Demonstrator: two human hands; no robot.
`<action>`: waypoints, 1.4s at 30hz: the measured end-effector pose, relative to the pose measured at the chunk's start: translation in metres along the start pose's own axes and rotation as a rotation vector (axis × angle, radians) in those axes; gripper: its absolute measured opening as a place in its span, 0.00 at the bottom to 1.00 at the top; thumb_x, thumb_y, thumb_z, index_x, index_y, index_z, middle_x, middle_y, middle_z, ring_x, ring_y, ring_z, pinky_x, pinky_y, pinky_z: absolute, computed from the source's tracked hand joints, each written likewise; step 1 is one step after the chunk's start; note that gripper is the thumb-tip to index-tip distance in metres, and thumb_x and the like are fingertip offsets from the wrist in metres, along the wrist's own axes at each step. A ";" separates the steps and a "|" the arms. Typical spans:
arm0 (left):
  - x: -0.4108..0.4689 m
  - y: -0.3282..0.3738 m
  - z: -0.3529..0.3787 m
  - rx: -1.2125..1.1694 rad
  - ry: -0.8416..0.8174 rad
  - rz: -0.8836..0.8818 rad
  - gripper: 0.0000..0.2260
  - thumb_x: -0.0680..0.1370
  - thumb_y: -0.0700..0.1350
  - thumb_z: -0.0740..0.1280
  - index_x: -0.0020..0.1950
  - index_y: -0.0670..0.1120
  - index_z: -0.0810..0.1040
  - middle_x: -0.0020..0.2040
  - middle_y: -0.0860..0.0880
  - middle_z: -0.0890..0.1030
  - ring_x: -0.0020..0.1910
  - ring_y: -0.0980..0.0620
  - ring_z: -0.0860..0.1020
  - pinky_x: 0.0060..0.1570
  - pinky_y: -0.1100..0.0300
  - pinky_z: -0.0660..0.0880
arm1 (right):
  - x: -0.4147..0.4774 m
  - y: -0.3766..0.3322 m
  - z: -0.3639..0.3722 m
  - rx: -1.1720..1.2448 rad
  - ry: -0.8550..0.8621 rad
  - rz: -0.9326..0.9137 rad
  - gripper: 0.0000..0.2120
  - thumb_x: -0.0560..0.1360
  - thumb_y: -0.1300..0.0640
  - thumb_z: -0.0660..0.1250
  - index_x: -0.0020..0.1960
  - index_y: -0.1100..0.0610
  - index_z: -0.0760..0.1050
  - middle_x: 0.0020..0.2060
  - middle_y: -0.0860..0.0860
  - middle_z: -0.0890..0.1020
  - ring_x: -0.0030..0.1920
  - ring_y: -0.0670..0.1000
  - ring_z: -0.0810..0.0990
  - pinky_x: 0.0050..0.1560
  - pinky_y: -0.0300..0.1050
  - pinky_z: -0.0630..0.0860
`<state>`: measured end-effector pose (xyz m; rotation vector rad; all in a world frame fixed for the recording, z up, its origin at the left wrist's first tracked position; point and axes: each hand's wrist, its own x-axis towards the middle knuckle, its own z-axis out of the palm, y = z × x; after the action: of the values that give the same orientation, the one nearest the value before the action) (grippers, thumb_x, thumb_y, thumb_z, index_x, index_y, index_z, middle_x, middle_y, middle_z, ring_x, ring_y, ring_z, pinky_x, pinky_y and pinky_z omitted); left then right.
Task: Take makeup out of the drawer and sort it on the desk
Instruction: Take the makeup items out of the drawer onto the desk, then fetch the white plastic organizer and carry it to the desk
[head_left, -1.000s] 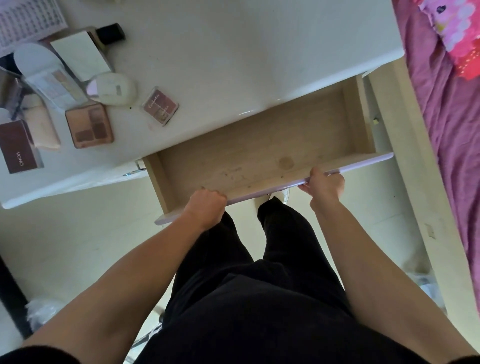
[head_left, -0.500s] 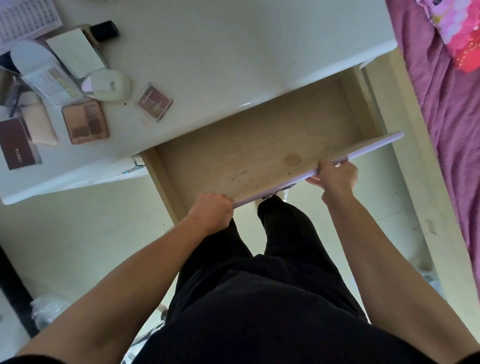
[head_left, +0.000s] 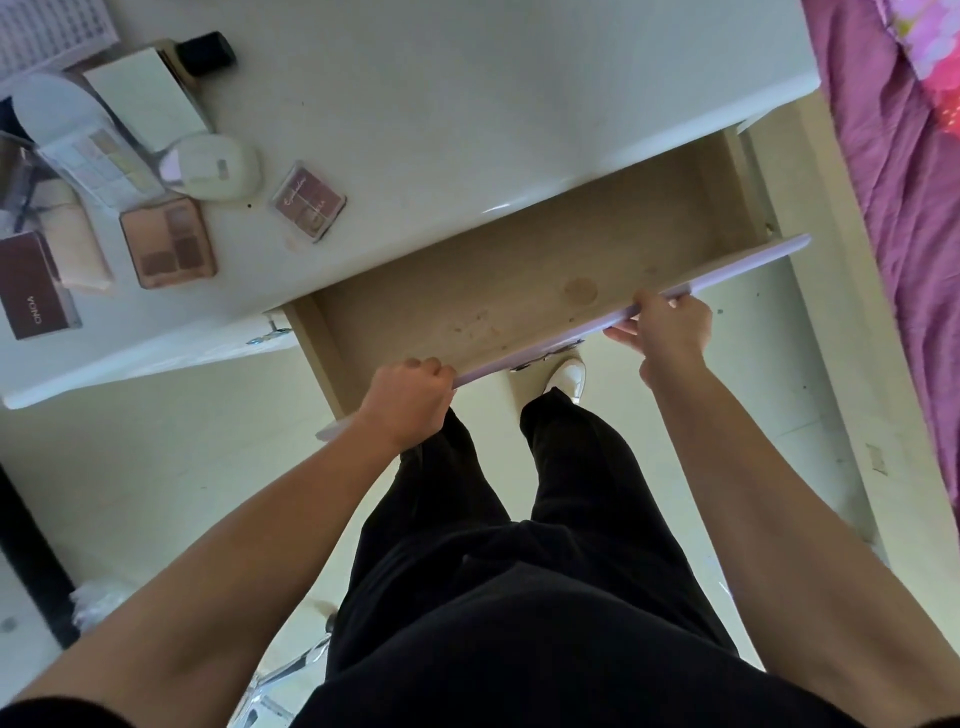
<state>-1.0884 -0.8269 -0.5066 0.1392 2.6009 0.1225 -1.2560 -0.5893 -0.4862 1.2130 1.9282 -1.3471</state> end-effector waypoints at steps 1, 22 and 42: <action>0.003 -0.007 -0.001 0.019 0.017 0.001 0.05 0.76 0.47 0.69 0.44 0.45 0.80 0.35 0.49 0.78 0.29 0.48 0.74 0.26 0.62 0.62 | 0.001 -0.004 0.006 -0.001 -0.008 -0.008 0.18 0.73 0.65 0.61 0.63 0.63 0.72 0.47 0.55 0.82 0.34 0.55 0.87 0.50 0.52 0.84; 0.072 -0.089 -0.067 0.214 0.192 -0.313 0.48 0.69 0.53 0.75 0.80 0.40 0.51 0.80 0.39 0.55 0.77 0.37 0.58 0.70 0.32 0.55 | 0.008 -0.104 0.091 -0.182 -0.248 -0.184 0.24 0.65 0.34 0.76 0.52 0.48 0.77 0.47 0.47 0.83 0.36 0.51 0.87 0.38 0.40 0.82; -0.015 -0.107 -0.386 0.199 0.981 -0.337 0.30 0.83 0.61 0.49 0.79 0.44 0.57 0.80 0.39 0.56 0.78 0.39 0.56 0.74 0.36 0.53 | -0.180 -0.269 0.017 -0.680 0.352 -1.719 0.40 0.80 0.32 0.53 0.81 0.57 0.51 0.80 0.64 0.51 0.79 0.65 0.51 0.77 0.63 0.51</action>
<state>-1.2812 -0.9580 -0.1807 -0.3911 3.5545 -0.2597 -1.4042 -0.7055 -0.2228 -0.9259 3.3387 -0.7158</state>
